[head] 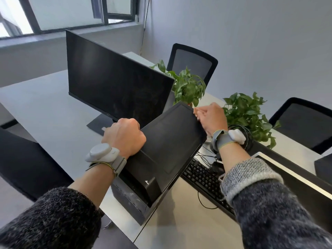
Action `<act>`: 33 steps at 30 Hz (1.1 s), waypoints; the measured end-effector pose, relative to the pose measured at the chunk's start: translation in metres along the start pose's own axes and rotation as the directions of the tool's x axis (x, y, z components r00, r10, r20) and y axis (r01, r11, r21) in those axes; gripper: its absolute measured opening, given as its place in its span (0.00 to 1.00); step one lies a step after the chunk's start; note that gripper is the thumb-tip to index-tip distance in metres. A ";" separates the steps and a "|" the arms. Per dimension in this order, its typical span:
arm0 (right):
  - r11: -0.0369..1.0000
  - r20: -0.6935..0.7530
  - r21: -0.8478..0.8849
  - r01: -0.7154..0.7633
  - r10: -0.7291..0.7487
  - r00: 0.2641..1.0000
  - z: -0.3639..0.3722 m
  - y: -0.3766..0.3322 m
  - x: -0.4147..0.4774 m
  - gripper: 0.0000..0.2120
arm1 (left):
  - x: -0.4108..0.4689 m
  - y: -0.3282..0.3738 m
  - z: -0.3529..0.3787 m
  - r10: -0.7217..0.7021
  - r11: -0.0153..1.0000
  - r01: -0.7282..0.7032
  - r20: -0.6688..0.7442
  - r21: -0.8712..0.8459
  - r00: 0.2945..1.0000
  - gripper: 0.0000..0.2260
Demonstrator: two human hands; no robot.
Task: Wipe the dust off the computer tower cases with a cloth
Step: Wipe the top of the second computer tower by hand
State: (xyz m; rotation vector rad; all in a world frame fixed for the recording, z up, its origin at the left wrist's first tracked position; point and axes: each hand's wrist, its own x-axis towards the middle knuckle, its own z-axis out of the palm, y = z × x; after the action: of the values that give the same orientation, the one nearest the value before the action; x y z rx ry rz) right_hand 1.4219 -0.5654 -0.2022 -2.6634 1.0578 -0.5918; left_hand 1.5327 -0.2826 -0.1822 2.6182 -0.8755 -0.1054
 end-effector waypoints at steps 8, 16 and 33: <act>0.990 -0.012 -0.143 -0.013 0.011 1.000 0.007 0.000 0.007 0.13 | 0.001 -0.001 0.000 0.006 1.000 -0.006 0.000 -0.007 1.000 0.10; 0.928 0.156 0.198 0.315 -0.347 0.925 -0.014 -0.068 -0.104 0.09 | 0.004 -0.002 0.003 0.000 1.000 0.000 0.000 -0.019 1.000 0.10; 0.979 0.156 -0.003 0.204 -0.201 0.967 -0.001 -0.059 -0.046 0.07 | 0.005 -0.005 0.003 -0.006 1.000 0.006 -0.032 -0.018 0.999 0.11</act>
State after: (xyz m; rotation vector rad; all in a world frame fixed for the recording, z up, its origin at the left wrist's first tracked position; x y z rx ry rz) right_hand 1.4268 -0.4917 -0.1945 -2.8019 0.7594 -0.4028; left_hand 1.5393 -0.2826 -0.1865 2.5990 -0.8522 -0.0722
